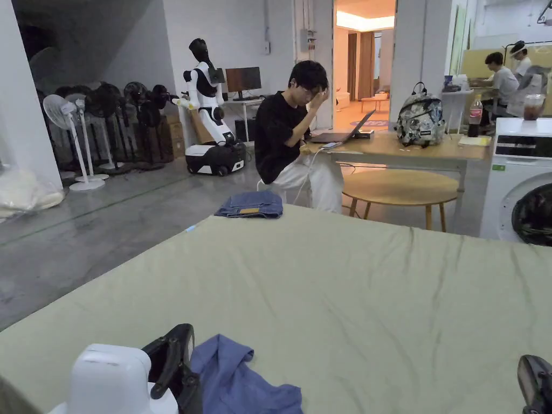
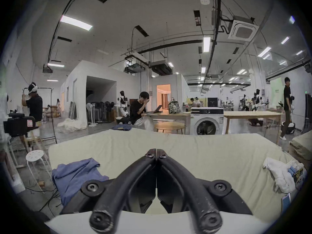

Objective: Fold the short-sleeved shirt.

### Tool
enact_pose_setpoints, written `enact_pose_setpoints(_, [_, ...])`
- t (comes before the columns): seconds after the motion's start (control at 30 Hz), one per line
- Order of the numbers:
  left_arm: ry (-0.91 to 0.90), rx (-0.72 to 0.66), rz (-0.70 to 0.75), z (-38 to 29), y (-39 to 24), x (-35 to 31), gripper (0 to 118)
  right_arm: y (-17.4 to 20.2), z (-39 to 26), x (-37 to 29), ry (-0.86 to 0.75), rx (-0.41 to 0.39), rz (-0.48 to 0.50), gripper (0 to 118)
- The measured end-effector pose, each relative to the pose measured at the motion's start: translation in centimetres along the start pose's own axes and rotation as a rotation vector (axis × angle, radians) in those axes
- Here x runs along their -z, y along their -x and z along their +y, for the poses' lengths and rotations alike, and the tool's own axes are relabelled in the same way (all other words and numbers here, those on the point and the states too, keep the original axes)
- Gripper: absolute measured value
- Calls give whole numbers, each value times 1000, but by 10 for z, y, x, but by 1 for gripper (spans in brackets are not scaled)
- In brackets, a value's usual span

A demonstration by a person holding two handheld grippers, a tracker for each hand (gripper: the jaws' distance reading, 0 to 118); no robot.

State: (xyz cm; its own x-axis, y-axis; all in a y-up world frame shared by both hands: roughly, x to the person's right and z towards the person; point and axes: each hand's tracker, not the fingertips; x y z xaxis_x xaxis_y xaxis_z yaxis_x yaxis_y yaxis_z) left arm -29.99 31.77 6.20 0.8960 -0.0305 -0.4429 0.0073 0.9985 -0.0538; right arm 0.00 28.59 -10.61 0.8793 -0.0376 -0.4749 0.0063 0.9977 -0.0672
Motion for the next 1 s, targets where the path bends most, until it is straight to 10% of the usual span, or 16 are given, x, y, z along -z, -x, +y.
enact_pose_setpoints(0.5, [49,-17,-60,-11,8,12,0,-1,-3,-1,26,-25,12,0])
enact_pose_setpoints(0.57, [124,-18,-127,-12,17,25,28,-2,-6,-4,31,-32,16,0])
enact_pose_setpoints(0.63, [237,15,-148,-19,26,50,97,-4,-9,-8,37,-36,14,0])
enact_pose_setpoints(1.0, [771,-170,-314,-152,75,240,95,-30,-43,-6,176,18,-20,0])
